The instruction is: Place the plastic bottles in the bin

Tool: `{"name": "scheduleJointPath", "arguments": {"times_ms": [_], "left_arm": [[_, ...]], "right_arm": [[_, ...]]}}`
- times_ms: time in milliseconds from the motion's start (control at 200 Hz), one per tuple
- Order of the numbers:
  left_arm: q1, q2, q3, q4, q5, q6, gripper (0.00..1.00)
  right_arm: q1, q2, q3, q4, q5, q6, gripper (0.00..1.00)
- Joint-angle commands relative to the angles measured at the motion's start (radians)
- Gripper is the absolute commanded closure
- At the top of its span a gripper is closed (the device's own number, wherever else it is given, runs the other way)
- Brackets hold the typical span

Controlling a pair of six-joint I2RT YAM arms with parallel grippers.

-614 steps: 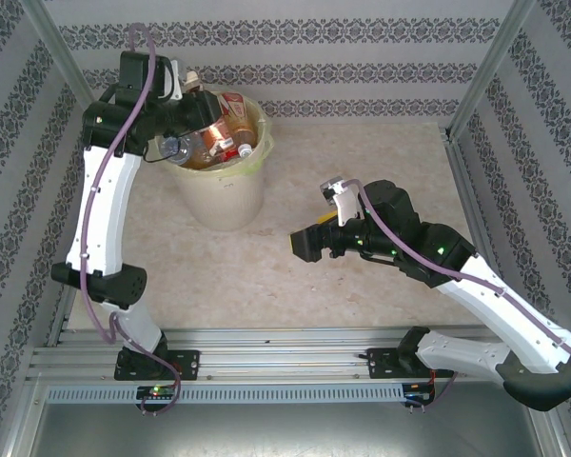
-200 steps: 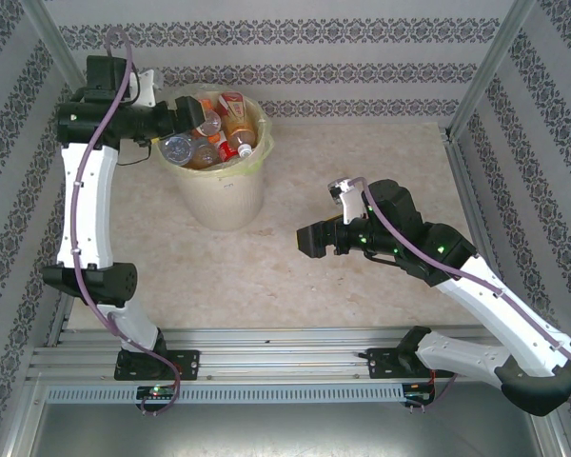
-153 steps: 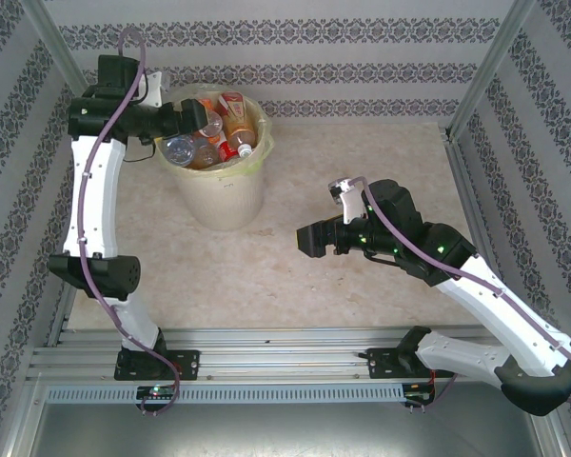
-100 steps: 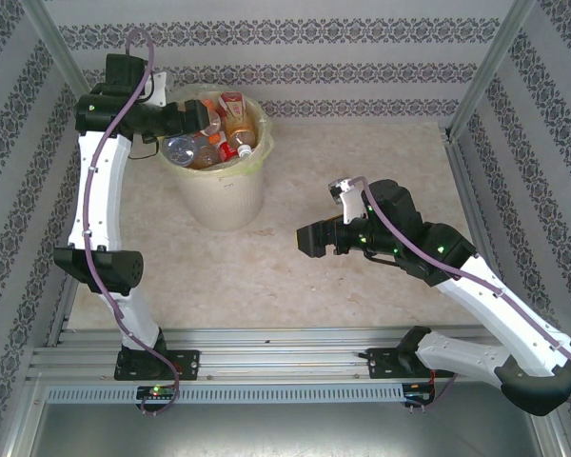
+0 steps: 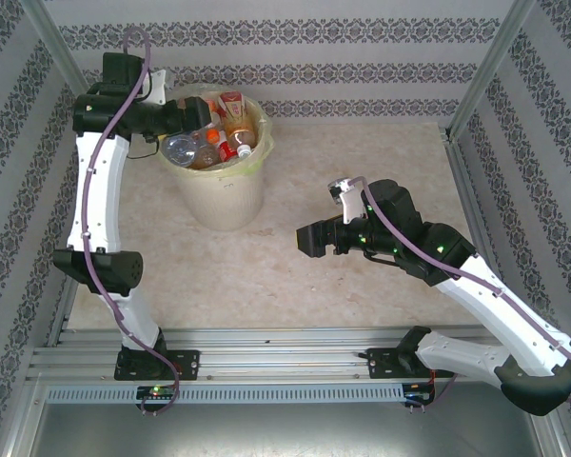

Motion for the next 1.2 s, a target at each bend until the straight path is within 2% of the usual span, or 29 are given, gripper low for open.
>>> {"name": "scheduleJointPath", "arguments": {"times_ms": [0,270,475,689,934,1194], "left_arm": [[-0.001,-0.051,0.035,0.031,0.031,-0.022,0.00],[-0.001,-0.104,0.005,0.013,-0.062,0.017,0.00],[0.004,-0.087,-0.029,0.045,-0.202,0.058,0.00],[0.008,-0.013,-0.011,0.081,-0.245,0.029,0.04],[0.012,0.081,0.085,0.005,-0.319,0.009,0.04],[0.013,0.067,0.068,-0.018,-0.314,0.008,0.05]], "right_arm": [[-0.010,0.006,0.012,0.002,-0.003,0.003,0.04],[-0.014,-0.001,0.012,0.010,0.021,0.008,0.05],[-0.020,0.002,0.024,0.009,0.022,0.008,0.04],[-0.020,-0.010,0.011,0.006,0.029,0.012,0.04],[-0.022,-0.018,0.001,0.002,0.034,0.016,0.05],[-0.023,-0.022,-0.006,0.008,0.031,0.019,0.05]]}}
